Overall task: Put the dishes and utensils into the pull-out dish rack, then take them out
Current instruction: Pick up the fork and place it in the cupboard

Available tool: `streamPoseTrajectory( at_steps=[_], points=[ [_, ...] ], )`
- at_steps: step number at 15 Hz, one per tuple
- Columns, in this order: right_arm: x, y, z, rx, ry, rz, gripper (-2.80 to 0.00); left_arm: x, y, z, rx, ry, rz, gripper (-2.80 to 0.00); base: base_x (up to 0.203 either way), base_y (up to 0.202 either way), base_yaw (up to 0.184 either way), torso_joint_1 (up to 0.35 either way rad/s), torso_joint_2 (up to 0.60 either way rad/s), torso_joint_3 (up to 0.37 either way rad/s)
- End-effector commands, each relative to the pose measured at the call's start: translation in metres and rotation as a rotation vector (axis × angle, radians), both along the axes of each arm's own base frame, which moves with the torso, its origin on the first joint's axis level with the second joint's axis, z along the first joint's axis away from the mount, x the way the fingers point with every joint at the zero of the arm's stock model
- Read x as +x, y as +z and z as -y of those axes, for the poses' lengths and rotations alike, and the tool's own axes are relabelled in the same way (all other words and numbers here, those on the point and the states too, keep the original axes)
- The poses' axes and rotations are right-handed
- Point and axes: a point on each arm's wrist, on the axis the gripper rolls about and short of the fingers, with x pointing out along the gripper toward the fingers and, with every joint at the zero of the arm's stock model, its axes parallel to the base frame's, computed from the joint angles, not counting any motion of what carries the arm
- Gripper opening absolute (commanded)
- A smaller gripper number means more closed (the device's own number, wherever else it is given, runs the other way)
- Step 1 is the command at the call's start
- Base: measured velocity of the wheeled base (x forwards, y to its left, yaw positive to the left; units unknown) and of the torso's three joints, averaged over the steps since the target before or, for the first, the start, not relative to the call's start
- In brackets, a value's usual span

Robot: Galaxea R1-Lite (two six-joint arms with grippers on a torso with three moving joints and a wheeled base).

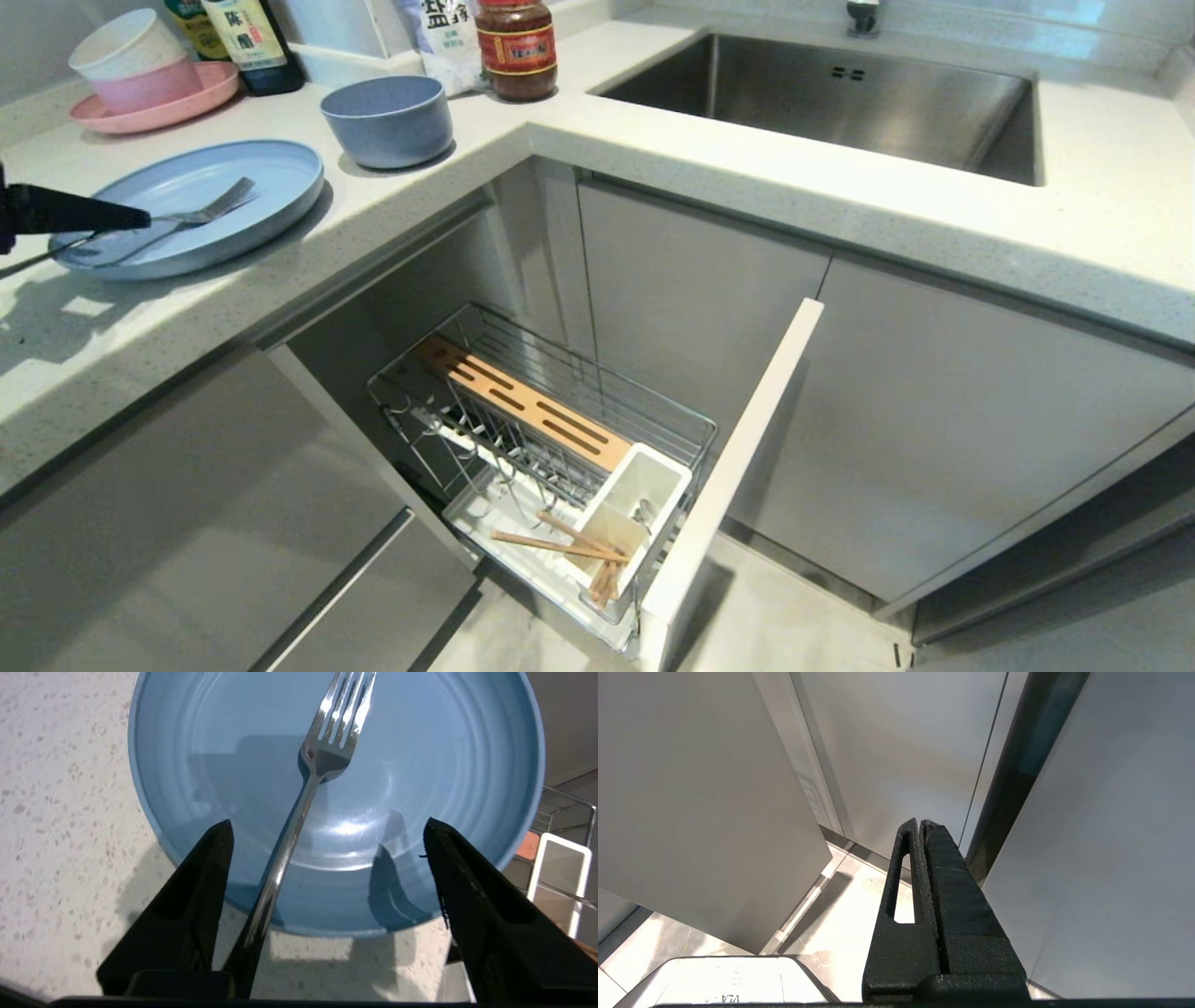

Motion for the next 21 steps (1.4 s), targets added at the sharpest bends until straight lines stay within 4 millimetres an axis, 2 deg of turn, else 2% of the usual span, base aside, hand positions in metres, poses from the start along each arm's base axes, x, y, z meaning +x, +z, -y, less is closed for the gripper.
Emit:
streamPoseTrajectory(
  at_steps=[1,21],
  points=[
    [0.000,0.000,0.000,0.000,0.000,0.003,-2.80,0.005,-0.009,-0.001,0.019,-0.019,-0.001,0.00,0.000,0.000,0.000,0.000,0.00,0.000],
    [0.000,0.000,0.000,0.000,0.000,0.003,-2.80,0.018,-0.017,-0.003,0.040,-0.037,0.012,0.00,0.000,0.000,0.000,0.000,0.00,0.000]
  ],
)
